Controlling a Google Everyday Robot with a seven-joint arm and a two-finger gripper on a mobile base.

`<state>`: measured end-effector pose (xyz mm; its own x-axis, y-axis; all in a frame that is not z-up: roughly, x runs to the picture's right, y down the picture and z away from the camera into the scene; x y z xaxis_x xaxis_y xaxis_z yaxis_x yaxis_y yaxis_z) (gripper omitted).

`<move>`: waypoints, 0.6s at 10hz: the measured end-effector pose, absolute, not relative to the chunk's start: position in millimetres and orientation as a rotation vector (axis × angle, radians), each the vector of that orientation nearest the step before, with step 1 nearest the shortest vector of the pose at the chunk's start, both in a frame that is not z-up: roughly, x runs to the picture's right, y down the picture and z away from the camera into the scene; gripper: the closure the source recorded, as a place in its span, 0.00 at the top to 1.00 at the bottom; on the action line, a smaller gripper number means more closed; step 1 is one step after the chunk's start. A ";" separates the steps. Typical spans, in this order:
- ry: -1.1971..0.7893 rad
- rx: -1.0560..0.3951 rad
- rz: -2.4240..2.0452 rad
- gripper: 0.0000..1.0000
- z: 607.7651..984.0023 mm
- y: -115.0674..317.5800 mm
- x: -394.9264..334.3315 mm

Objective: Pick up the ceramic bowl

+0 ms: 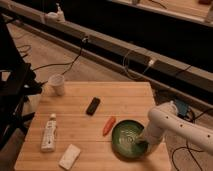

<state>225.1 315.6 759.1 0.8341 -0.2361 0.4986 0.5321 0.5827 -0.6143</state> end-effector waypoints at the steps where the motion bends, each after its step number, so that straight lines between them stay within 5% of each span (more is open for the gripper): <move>1: -0.388 -0.820 -0.417 0.09 760.1 310.2 226.6; 3: -0.391 -0.764 -0.336 0.00 757.8 287.9 226.8; 6: -0.375 -0.665 -0.261 0.00 739.5 245.1 233.9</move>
<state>233.9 245.1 739.5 0.9009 -0.1157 0.4183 0.3521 0.7582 -0.5487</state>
